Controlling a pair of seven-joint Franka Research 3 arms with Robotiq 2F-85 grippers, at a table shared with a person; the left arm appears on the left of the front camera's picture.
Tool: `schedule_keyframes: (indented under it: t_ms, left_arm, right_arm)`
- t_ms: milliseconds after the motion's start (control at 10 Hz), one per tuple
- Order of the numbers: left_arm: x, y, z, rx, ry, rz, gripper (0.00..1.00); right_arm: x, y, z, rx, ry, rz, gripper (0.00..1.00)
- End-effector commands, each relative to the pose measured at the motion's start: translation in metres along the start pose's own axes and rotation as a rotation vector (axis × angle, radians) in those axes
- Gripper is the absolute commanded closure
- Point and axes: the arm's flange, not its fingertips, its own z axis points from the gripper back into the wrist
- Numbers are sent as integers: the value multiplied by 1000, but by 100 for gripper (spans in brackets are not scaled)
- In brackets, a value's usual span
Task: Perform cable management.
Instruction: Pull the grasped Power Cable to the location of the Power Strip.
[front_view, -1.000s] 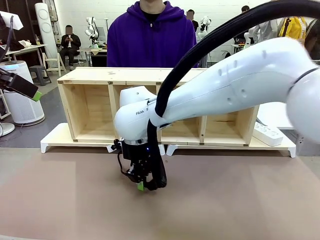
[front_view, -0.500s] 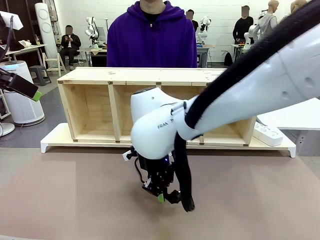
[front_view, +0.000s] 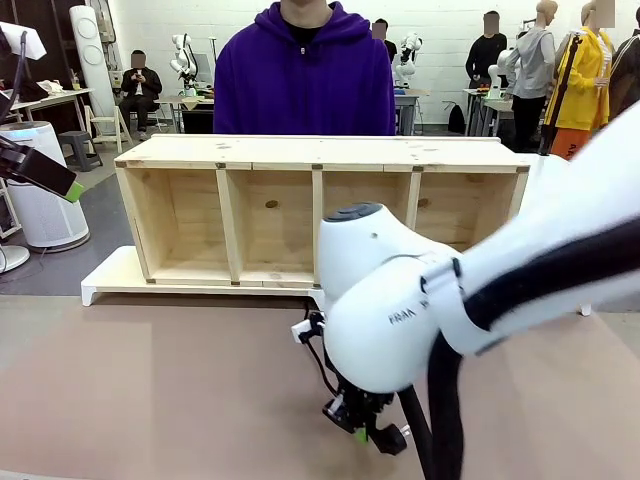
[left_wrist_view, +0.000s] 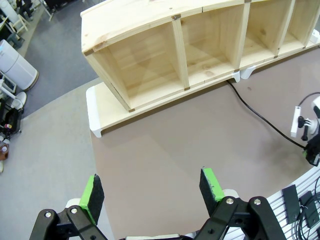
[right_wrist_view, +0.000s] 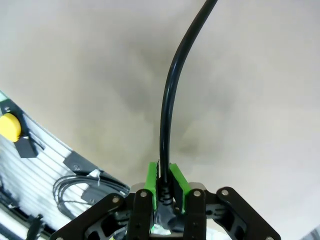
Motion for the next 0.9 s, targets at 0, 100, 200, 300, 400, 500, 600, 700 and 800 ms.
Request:
schedule_keyframes:
  t_ms: [0, 100, 200, 300, 400, 500, 600, 700, 800]
  left_arm:
    - [1, 2, -1, 4, -13, -16, 0]
    - [1, 2, -1, 4, -13, -16, 0]
    - [1, 2, -1, 4, -13, -16, 0]
    - [1, 2, -1, 4, -13, -16, 0]
    - [1, 2, -1, 4, -13, -16, 0]
    - [1, 2, -1, 4, -13, -16, 0]
    - [1, 2, -1, 4, -13, -16, 0]
    - [1, 2, -1, 4, -13, -16, 0]
    - [1, 2, -1, 4, -13, -16, 0]
  right_arm:
    - [-31, 5, -2, 8, -60, -69, 85]
    - [-39, 4, -5, 15, -71, -74, 85]
    - [-42, 2, -7, 22, -80, -78, 85]
    - [-39, 2, -7, 24, -93, -66, 85]
    - [-33, -1, -3, 4, -56, -58, 85]
    - [-33, -1, -3, 4, -56, -58, 85]
    - [-33, -1, -3, 4, -56, -58, 85]
    - [-33, -1, -3, 4, -56, -58, 85]
    - [-33, -1, -3, 4, -56, -58, 85]
